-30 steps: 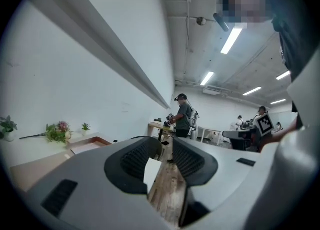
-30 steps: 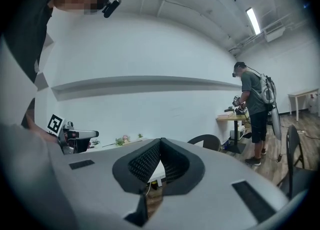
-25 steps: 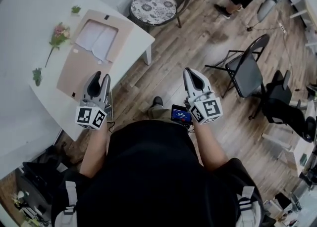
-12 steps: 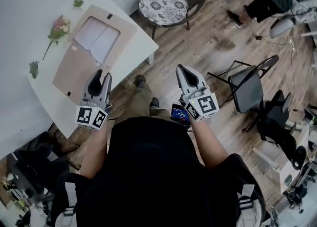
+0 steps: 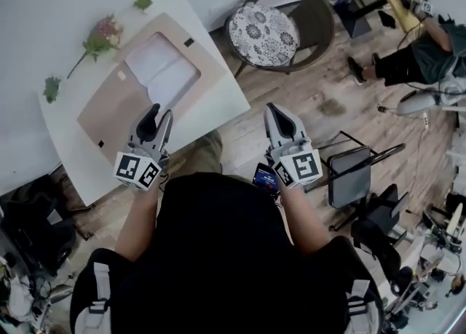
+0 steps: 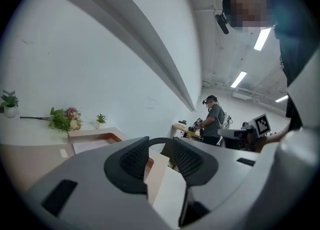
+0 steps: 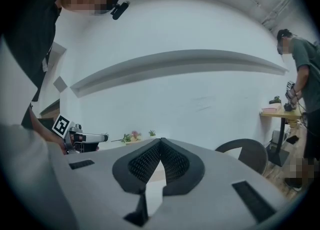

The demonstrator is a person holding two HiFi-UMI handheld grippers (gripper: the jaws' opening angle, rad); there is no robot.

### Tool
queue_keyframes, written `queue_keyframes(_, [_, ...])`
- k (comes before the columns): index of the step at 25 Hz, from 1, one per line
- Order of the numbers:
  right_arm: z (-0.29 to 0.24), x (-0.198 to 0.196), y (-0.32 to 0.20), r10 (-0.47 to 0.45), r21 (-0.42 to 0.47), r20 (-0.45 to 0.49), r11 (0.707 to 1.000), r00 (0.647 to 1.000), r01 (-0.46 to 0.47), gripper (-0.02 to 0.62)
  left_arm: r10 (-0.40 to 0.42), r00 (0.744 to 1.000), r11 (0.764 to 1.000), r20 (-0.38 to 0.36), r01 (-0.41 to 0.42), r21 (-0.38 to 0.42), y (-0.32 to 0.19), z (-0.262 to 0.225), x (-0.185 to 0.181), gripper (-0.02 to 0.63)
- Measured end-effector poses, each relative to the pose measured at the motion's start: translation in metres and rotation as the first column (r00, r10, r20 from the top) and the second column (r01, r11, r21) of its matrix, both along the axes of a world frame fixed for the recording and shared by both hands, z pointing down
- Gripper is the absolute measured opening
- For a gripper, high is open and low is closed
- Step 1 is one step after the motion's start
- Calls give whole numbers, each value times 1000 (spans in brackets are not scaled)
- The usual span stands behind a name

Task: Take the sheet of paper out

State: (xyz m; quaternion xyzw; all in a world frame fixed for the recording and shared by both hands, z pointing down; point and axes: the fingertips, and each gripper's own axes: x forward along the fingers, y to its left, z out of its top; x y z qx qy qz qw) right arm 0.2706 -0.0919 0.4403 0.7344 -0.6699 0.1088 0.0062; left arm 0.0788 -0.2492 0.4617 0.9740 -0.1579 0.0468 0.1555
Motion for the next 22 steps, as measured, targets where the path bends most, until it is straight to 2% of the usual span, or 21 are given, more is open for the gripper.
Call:
queue_keyframes(6, [-5,15,-82,-127,-23,-8,992,992,127,12,-59,998,997,20,60,-42,-44,15,8,132])
queue_keyframes(12, [4,16,-153,-236,-64,-10,970,972,235,12,-130,989,983,65,138,-122,-90,39,-4,136])
queue_keyframes(17, [9,7,-194,-297,-76,-2,952,955,296,12,-139,972,960,187,179,-217,-104,75,-22,143])
queue_keyframes(22, [22,-6,-214,-376,-119,11,919,926,375,12,-119,936,916,330,232,-328,-98,119,-39,150])
